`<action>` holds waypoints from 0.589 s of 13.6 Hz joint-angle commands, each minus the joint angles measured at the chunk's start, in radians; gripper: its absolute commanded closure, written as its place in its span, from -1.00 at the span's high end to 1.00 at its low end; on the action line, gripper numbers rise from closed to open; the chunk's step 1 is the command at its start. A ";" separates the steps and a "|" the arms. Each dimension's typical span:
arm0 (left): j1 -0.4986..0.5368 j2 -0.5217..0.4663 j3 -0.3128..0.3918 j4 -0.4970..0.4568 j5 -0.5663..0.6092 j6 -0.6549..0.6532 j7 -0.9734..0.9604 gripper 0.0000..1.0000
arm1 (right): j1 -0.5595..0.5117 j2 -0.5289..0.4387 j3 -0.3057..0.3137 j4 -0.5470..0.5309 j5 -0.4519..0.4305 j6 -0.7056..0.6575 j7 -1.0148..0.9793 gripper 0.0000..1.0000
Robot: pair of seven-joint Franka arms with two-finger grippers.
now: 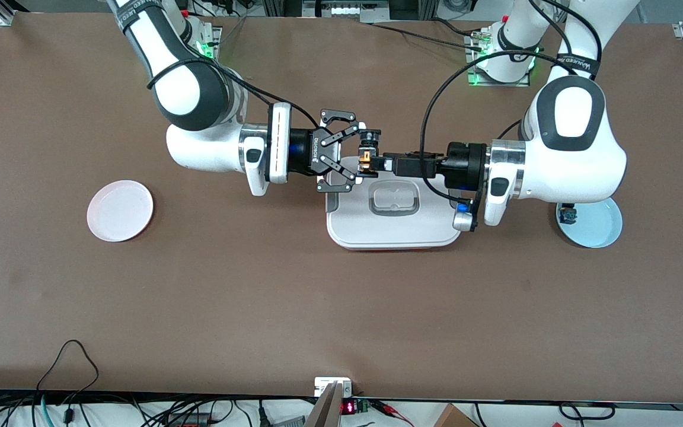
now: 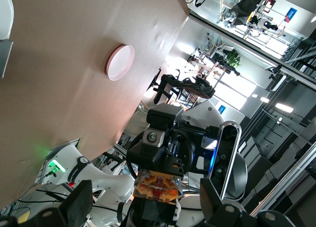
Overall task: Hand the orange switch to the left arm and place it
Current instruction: 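Close the left gripper on the switch, then open the right gripper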
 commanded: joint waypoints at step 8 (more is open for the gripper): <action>-0.012 -0.003 0.009 0.019 -0.023 -0.006 -0.025 -0.90 | 0.021 -0.010 -0.004 0.003 0.028 0.011 -0.024 -0.69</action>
